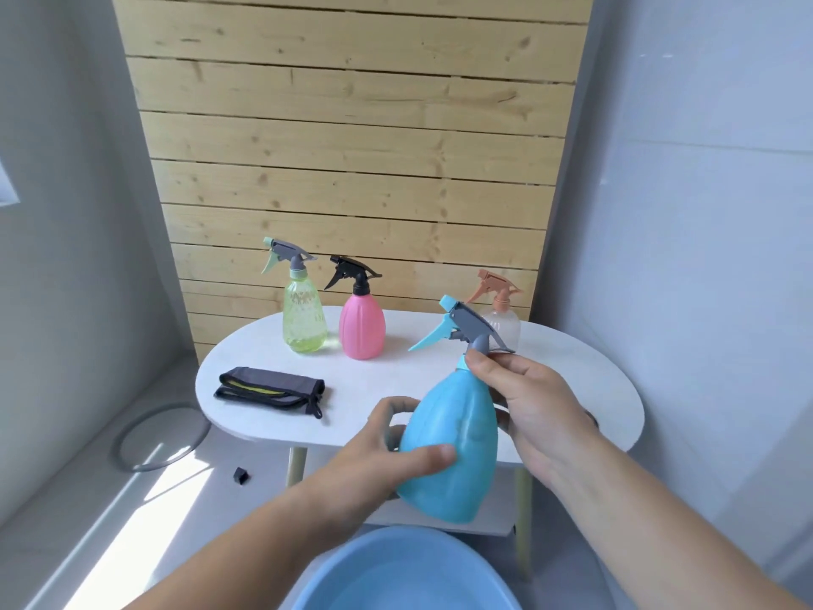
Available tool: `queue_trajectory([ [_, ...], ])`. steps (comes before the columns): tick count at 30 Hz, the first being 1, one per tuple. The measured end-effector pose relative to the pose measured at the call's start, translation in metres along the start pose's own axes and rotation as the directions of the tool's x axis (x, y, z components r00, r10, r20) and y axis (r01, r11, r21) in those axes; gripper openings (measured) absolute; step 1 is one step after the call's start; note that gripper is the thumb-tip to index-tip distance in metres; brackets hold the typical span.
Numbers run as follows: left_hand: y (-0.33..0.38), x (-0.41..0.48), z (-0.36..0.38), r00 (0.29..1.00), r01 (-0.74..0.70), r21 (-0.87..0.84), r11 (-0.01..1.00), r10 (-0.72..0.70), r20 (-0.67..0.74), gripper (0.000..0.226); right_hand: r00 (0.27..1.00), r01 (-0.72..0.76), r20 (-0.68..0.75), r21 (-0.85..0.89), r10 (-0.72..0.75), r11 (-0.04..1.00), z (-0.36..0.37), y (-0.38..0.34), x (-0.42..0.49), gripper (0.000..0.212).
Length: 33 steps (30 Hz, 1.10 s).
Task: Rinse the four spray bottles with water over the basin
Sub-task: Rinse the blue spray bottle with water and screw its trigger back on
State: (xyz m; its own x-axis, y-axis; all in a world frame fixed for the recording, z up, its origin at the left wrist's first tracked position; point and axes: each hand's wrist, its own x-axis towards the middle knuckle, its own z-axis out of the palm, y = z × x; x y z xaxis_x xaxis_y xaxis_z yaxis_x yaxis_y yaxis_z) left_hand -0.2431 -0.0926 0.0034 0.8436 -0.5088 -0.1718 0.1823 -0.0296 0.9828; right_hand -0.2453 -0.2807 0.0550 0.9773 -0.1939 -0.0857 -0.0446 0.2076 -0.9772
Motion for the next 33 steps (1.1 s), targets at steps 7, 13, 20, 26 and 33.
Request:
queue_trajectory([
  [7, -0.008, 0.005, 0.007, 0.999, 0.023, 0.082, 0.996, -0.025, 0.026, 0.091, 1.0, -0.026, 0.009, -0.008, 0.026, 1.0, -0.008, 0.016, -0.003, 0.021],
  [13, -0.014, 0.011, -0.001, 0.977, 0.15, -0.21, 0.966, -0.111, 0.184, 0.08, 0.996, -0.082, 0.034, 0.03, 0.081, 0.996, -0.012, 0.018, -0.001, 0.011],
  [20, -0.019, 0.02, 0.001, 0.983, 0.074, -0.078, 0.994, -0.06, 0.173, 0.101, 0.998, -0.056, 0.03, 0.0, 0.056, 0.998, -0.011, 0.022, 0.0, 0.019],
  [26, -0.021, 0.019, -0.006, 0.969, 0.123, -0.187, 0.975, -0.077, 0.235, 0.071, 0.998, -0.052, 0.02, -0.007, 0.052, 0.999, -0.009, 0.026, -0.001, 0.02],
  [33, -0.023, 0.024, -0.013, 0.983, 0.127, -0.096, 0.987, -0.113, 0.142, 0.087, 0.998, -0.058, 0.0, -0.001, 0.058, 0.998, -0.004, 0.029, 0.0, 0.021],
])
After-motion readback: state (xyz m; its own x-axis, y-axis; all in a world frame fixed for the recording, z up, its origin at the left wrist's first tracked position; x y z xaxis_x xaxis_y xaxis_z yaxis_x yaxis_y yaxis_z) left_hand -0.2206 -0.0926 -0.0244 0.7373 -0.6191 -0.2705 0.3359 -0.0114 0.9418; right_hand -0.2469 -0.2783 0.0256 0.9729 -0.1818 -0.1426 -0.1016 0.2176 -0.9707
